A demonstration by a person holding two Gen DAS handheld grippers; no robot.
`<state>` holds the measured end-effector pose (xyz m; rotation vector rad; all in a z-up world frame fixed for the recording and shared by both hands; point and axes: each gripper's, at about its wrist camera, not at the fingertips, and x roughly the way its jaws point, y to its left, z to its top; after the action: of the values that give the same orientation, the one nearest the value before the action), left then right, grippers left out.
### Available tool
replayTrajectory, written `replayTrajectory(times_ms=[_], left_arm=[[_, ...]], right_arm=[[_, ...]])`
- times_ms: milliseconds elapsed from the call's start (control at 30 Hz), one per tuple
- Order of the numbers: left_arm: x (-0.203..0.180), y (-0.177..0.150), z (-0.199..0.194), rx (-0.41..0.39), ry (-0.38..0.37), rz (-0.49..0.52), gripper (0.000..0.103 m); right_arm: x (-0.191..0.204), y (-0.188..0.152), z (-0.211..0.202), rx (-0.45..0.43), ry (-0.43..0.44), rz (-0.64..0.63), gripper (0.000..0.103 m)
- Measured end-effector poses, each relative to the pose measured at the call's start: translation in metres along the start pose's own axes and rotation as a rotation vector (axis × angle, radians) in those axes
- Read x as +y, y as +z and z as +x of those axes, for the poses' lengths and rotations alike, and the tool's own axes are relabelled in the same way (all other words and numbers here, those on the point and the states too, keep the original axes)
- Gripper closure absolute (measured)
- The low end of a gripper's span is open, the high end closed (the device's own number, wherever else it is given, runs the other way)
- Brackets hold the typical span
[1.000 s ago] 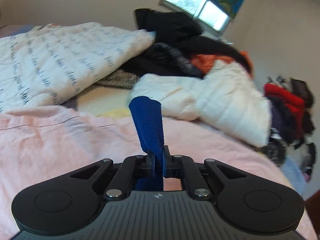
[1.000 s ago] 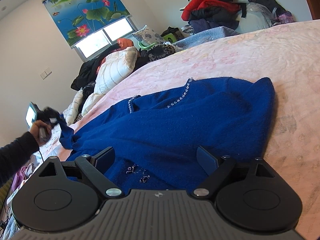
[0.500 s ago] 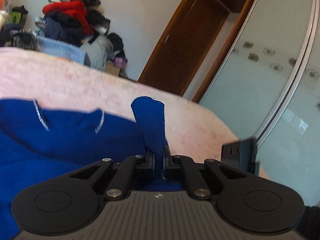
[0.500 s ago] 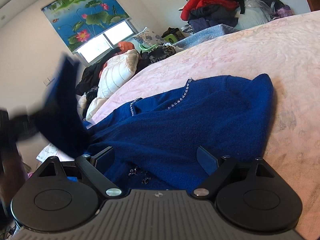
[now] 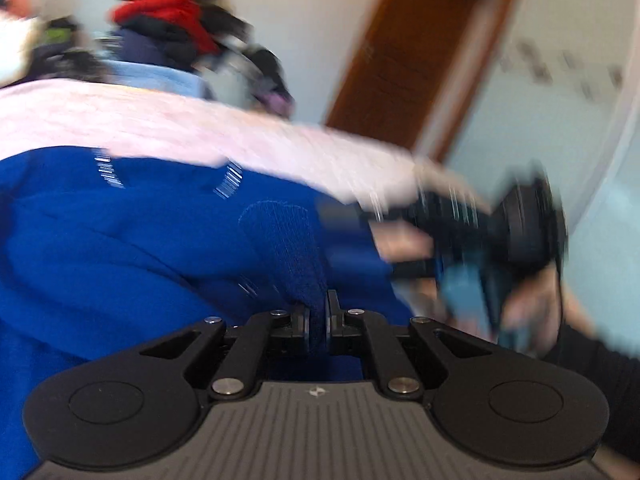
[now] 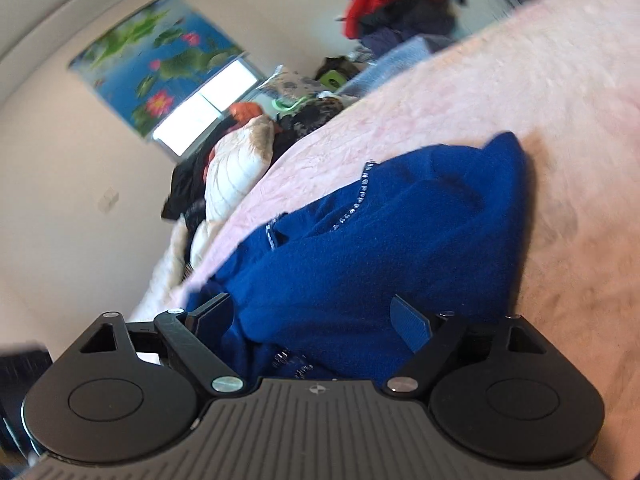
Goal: Fold small clothes
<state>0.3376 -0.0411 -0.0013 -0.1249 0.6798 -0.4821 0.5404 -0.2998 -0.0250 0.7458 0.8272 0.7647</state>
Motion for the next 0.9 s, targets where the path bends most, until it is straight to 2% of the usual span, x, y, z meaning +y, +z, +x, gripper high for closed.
replayTrajectory(times_ms=[33, 67, 133, 200, 267, 300, 333, 367, 400, 433, 500, 667, 900], left_arm=[[-0.015, -0.004, 0.009, 0.058, 0.026, 0.093, 0.096], [-0.025, -0.01, 0.013, 0.073, 0.053, 0.169, 0.096], [-0.035, -0.019, 0.012, 0.058, 0.093, 0.247, 0.095], [-0.03, -0.021, 0.005, 0.065, 0.086, 0.223, 0.094], [-0.023, -0.02, -0.007, 0.062, 0.06, 0.173, 0.091], [-0.019, -0.021, -0.015, 0.054, 0.051, 0.143, 0.082], [-0.017, -0.023, -0.023, 0.046, 0.033, 0.11, 0.061], [-0.013, -0.024, -0.029, 0.037, 0.016, 0.076, 0.046], [-0.01, -0.025, -0.034, 0.028, 0.007, 0.042, 0.018], [-0.009, -0.027, -0.04, 0.008, -0.003, 0.012, 0.013], [-0.008, -0.028, -0.05, -0.035, -0.013, -0.002, 0.013], [0.001, -0.033, -0.061, -0.083, 0.078, -0.054, 0.013], [0.045, -0.045, -0.069, -0.139, 0.187, -0.292, 0.013]], right_arm=[[-0.001, 0.005, -0.007, -0.01, 0.03, 0.067, 0.014], [0.0, 0.008, -0.014, -0.027, 0.061, 0.099, 0.015], [0.01, 0.011, -0.028, -0.061, 0.078, 0.089, 0.01], [0.021, 0.011, -0.036, -0.046, 0.03, 0.042, 0.004], [0.03, 0.004, -0.038, 0.016, -0.022, -0.017, 0.005], [0.034, -0.001, -0.039, 0.048, -0.04, -0.043, 0.005], [0.037, -0.007, -0.037, 0.082, -0.045, -0.067, 0.005], [0.041, -0.013, -0.036, 0.121, -0.043, -0.091, 0.005], [0.042, -0.019, -0.036, 0.161, -0.035, -0.107, 0.005], [0.043, -0.024, -0.033, 0.191, -0.026, -0.11, 0.006], [0.042, -0.032, -0.032, 0.228, -0.028, -0.096, 0.007], [0.035, -0.038, -0.035, 0.248, -0.03, -0.036, 0.009], [0.012, -0.051, -0.063, 0.233, 0.001, 0.155, 0.009]])
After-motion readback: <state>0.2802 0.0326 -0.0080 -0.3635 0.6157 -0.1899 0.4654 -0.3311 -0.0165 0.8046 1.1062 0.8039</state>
